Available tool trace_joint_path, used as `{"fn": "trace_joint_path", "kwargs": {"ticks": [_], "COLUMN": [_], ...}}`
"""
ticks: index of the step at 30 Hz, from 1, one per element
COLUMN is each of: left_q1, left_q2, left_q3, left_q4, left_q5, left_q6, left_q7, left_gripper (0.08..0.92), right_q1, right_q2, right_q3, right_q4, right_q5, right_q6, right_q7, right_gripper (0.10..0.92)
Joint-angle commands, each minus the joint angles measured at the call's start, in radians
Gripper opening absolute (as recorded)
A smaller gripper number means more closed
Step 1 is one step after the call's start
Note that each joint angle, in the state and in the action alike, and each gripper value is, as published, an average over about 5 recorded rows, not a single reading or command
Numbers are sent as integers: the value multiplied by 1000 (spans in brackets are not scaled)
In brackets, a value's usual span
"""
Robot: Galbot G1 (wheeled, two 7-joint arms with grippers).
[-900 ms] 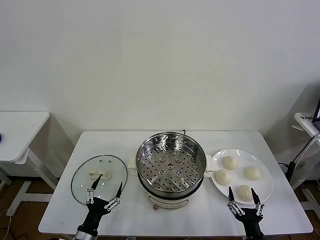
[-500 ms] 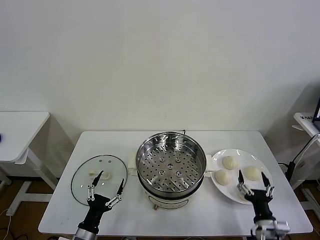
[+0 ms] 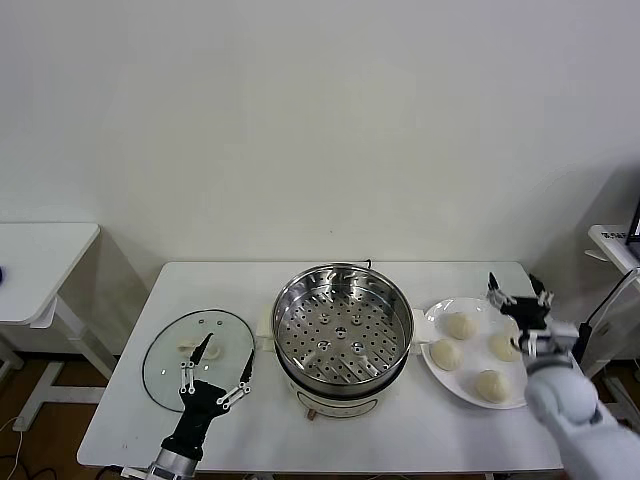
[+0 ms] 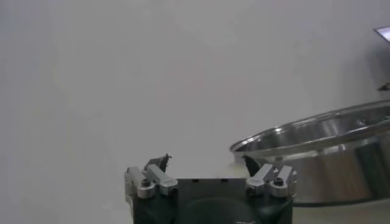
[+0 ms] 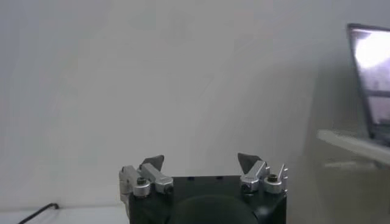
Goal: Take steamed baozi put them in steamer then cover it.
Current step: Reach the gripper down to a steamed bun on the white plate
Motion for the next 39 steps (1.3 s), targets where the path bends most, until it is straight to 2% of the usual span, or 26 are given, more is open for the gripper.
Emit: {"fn": "trace_joint_path", "kwargs": {"ticks": [1,6,12,17,22,28,39], "left_q1": [-2,1,4,6,7,8,7], "left_q2": [1,2,0,-4,-7,-9,-16], "left_q3": [2,0,-6,-11,-10,-16,-23], "left_q4": [-2,-12,-22,-25,-25,-25,-19], "left_q5": [1,4,4,4,4,4,4], "left_q6": [0,3,8,11,13,12,14], "left_q7": [-1,-3,-7,-9,-11,-13,-16], "left_gripper": [823,823,823,823,823,823,823], "right_q1": [299,543,838,931,966,964,951], "right_q2": [-158,-238,-233,-194,-140,-61,70], "right_q3": [-241,-516,-815,-897,-953,-979,-986], "right_q4": [-184,-294,-405,-455,-473,-510,-639], "right_q5": [55,-71,-240,-419,-597,-751,-824], "right_q6": [-61,-45,-12,0,27,50,66], "right_q7": [-292,-696,-1081,-1292,-1367,-1351,-1267], "right_gripper": [823,823,823,823,823,823,823]}}
